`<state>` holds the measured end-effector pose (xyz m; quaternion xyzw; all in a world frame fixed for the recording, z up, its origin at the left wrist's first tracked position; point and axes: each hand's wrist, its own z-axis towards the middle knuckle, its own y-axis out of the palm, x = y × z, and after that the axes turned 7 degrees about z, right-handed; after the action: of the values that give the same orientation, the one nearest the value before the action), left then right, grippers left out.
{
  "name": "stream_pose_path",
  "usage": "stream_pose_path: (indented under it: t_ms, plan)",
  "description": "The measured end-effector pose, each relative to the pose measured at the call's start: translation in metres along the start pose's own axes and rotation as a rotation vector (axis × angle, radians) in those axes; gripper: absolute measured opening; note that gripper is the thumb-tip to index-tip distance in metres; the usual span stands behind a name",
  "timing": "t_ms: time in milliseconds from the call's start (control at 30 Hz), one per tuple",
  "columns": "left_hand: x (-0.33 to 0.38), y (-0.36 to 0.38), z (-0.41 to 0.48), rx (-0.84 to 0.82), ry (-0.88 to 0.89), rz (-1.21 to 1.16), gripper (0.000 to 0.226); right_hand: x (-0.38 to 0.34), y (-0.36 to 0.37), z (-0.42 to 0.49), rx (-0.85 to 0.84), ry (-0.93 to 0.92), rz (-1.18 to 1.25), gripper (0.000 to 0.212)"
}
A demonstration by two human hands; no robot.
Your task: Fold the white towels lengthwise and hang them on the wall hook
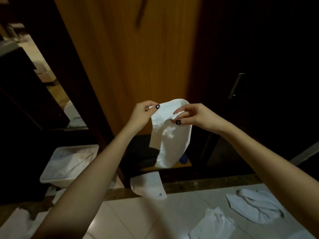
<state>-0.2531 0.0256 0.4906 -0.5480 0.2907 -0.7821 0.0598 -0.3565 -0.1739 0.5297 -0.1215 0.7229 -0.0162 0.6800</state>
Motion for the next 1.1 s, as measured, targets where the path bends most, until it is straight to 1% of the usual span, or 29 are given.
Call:
stream_pose_path:
  t_ms: [67, 133, 200, 267, 367, 433, 500, 600, 667, 767, 833, 967, 1067, 1100]
  plan:
    - [0.007, -0.005, 0.001, -0.025, 0.025, -0.068, 0.007, -0.011, 0.011, 0.005, 0.105, -0.063, -0.095, 0.005]
    - [0.015, -0.011, 0.004, -0.03, 0.03, -0.159, 0.012, -0.022, 0.019, 0.009, 0.162, -0.104, -0.145, 0.011]
    - [0.022, -0.017, 0.009, -0.038, 0.04, -0.226, 0.011, -0.031, 0.022, 0.014, 0.209, -0.138, -0.234, 0.017]
    - [0.03, -0.023, 0.013, -0.064, 0.049, -0.291, 0.01, -0.04, 0.022, 0.02, 0.264, -0.209, -0.356, 0.02]
    - [0.037, -0.032, 0.016, -0.096, 0.085, -0.339, 0.014, -0.054, 0.019, 0.03, 0.245, -0.27, -0.483, 0.009]
    - [0.042, -0.04, 0.017, -0.132, 0.111, -0.347, 0.017, -0.063, 0.015, 0.037, 0.205, -0.253, -0.576, 0.008]
    - [0.045, -0.05, 0.017, -0.178, 0.12, -0.405, 0.018, -0.072, 0.014, 0.041, 0.195, -0.253, -0.54, 0.009]
    - [0.047, -0.06, 0.017, -0.203, 0.133, -0.385, 0.01, -0.079, 0.014, 0.048, 0.097, -0.261, -0.351, 0.015]
    - [0.049, -0.063, 0.015, -0.173, 0.155, -0.336, 0.008, -0.083, 0.014, 0.052, 0.033, -0.278, -0.33, 0.017]
    - [0.05, -0.067, 0.014, -0.089, 0.151, -0.344, 0.01, -0.09, 0.018, 0.058, 0.006, -0.294, -0.311, 0.017]
    - [0.052, -0.072, 0.013, -0.049, 0.141, -0.361, 0.006, -0.092, 0.018, 0.061, 0.035, -0.308, -0.315, 0.019]
    - [0.061, -0.077, 0.014, -0.058, 0.148, -0.341, 0.011, -0.09, 0.013, 0.063, 0.158, -0.321, -0.353, 0.021]
    - [0.073, -0.07, 0.015, -0.036, 0.166, -0.273, 0.023, -0.093, 0.006, 0.061, 0.223, -0.34, -0.361, 0.022]
    - [0.077, -0.068, 0.016, -0.017, 0.173, -0.264, 0.024, -0.094, 0.003, 0.06, 0.24, -0.349, -0.369, 0.023]
